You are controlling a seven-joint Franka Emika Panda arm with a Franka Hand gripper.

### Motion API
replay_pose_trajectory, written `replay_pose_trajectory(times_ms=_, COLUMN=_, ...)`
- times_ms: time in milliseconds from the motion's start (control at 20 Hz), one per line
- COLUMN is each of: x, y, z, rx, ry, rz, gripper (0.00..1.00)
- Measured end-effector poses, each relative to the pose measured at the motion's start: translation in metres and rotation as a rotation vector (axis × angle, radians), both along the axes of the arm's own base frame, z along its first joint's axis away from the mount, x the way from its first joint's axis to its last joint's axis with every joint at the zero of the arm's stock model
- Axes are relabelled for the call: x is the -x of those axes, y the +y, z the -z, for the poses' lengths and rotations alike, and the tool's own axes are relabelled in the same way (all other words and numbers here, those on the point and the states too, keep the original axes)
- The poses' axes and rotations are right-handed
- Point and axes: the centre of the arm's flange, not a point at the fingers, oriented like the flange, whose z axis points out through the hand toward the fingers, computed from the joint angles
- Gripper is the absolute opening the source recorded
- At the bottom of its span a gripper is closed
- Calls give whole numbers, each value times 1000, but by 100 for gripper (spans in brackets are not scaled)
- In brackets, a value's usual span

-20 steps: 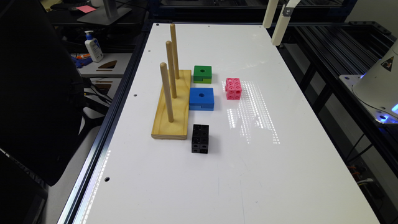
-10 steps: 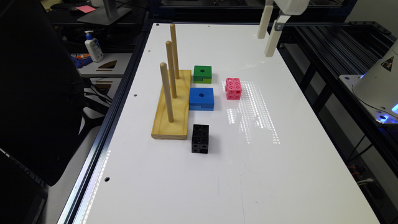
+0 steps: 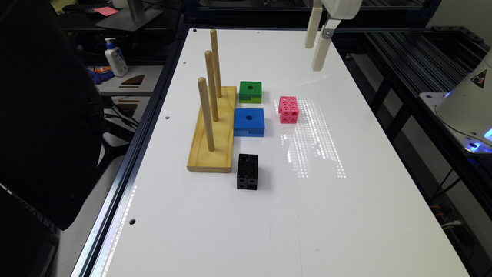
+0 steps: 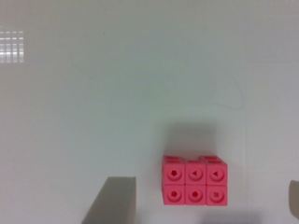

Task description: Pick up pink block.

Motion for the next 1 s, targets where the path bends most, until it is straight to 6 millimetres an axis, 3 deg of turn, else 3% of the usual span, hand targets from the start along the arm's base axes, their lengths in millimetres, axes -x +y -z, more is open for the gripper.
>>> replay_pose_trajectory(times_ms=250, x=-2, y=0, z=4, rx=-1, ry=8, rz=0, gripper=100)
replay_pose_trajectory(times_ms=650, x=-11, y=0, z=54, rx=-4, ry=17, rz=-1, gripper=100)
replay_pose_trajectory(times_ms=1000, x=-12, y=0, z=69, rx=-5, ry=28, rz=-1, gripper=100)
